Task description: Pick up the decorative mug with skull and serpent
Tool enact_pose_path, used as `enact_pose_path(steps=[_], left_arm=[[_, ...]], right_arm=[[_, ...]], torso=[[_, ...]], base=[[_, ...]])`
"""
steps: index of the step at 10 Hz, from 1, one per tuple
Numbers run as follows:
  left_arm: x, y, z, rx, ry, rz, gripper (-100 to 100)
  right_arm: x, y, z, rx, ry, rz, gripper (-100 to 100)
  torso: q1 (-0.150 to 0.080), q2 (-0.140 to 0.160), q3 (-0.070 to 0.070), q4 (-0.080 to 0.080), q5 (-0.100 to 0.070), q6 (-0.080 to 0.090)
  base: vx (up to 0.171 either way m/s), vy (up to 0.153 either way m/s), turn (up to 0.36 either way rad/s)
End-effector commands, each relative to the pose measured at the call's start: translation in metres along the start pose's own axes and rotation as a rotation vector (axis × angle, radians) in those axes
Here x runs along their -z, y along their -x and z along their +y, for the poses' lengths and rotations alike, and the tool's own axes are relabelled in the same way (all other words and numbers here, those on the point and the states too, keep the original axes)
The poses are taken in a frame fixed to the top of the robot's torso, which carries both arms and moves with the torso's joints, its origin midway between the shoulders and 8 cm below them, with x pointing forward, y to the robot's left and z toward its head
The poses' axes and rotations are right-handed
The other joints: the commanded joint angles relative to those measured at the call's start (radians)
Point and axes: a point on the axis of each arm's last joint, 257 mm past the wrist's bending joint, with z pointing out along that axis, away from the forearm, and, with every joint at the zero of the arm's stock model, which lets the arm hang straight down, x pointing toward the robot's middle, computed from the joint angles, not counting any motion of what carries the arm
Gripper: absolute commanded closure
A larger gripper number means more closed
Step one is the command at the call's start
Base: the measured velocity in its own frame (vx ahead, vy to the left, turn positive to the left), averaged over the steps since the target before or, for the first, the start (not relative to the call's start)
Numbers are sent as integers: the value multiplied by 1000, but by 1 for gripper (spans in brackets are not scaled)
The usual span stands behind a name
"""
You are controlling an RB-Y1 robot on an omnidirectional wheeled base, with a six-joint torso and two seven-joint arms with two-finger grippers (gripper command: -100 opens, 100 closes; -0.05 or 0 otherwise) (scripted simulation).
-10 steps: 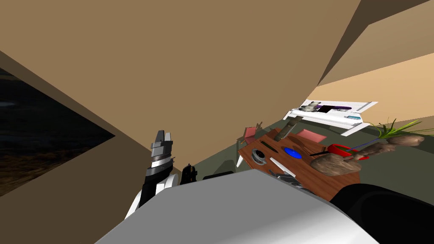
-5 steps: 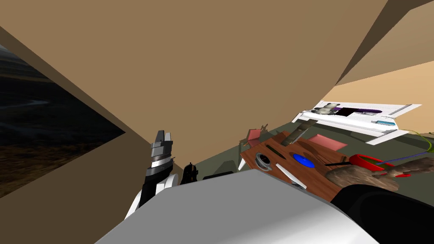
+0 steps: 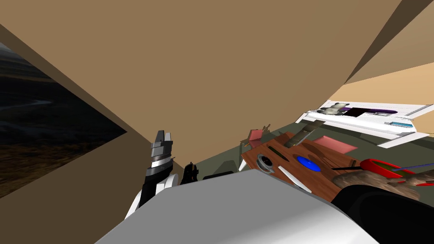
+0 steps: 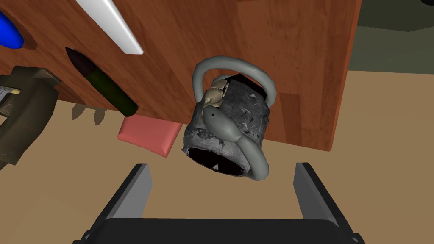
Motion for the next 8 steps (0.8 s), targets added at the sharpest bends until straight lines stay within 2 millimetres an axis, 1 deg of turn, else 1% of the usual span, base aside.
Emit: enact_pose_path(steps=[1, 6, 7, 8], left_arm=[[0, 0, 0, 0, 0, 0, 0], [0, 0, 0, 0, 0, 0, 0], [0, 0, 0, 0, 0, 0, 0], [0, 0, 0, 0, 0, 0, 0]], right_arm=[[0, 0, 0, 0, 0, 0, -100], [0, 0, 0, 0, 0, 0, -100], [6, -26, 6, 38, 1, 52, -100], [9, -34, 8, 62, 4, 70, -100]], torso=[[0, 0, 0, 0, 0, 0], [0, 0, 0, 0, 0, 0], [0, 0, 0, 0, 0, 0], [-1, -1, 0, 0, 0, 0]], base=[[0, 0, 0], [-1, 1, -5], [21, -13, 69], [41, -26, 137]])
